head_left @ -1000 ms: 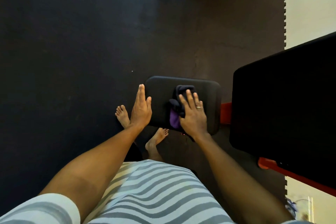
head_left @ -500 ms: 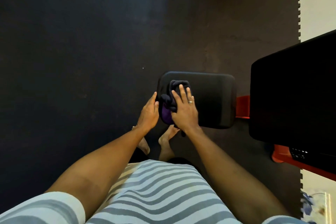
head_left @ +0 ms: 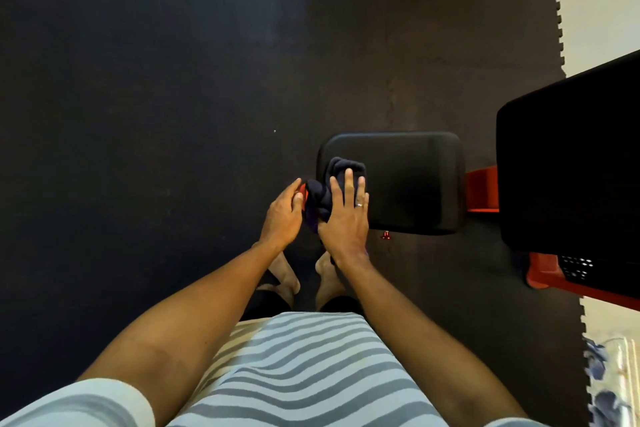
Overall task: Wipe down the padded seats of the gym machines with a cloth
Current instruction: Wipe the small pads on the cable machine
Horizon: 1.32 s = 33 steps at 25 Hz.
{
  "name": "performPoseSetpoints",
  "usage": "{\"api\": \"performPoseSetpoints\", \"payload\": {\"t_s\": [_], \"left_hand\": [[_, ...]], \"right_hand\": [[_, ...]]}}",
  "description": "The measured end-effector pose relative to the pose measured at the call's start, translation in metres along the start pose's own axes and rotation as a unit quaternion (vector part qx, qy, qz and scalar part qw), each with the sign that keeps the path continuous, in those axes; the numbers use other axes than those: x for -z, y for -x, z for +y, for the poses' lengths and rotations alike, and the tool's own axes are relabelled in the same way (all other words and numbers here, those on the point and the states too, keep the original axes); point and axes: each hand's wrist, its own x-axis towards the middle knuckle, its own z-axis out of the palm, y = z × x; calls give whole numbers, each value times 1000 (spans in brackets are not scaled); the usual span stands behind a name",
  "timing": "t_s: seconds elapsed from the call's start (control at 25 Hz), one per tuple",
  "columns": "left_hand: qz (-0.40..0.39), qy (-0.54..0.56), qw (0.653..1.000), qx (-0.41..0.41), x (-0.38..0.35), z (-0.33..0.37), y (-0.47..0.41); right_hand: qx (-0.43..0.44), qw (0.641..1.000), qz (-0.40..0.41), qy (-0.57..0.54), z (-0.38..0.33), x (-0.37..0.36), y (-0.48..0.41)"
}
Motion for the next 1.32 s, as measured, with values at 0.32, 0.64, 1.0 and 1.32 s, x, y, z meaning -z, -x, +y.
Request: {"api": "performPoseSetpoints", "payload": {"t_s": [0.32,0.64,1.0,1.32], "left_hand": [[-17,-10,1000,4,43,-15,-9],[17,-39,999,8,93,-12,-59],[16,-79,997,20,170,52,-155],[86,-47,994,46,294,117,-271]], "right_hand": [[-8,992,-41,115,-28,-5,-22],[56,979,-70,186,-49,8,-86],[31,997,-67,38,-93,56,-241],[69,987,-140,-48,-210,120,-376]]}}
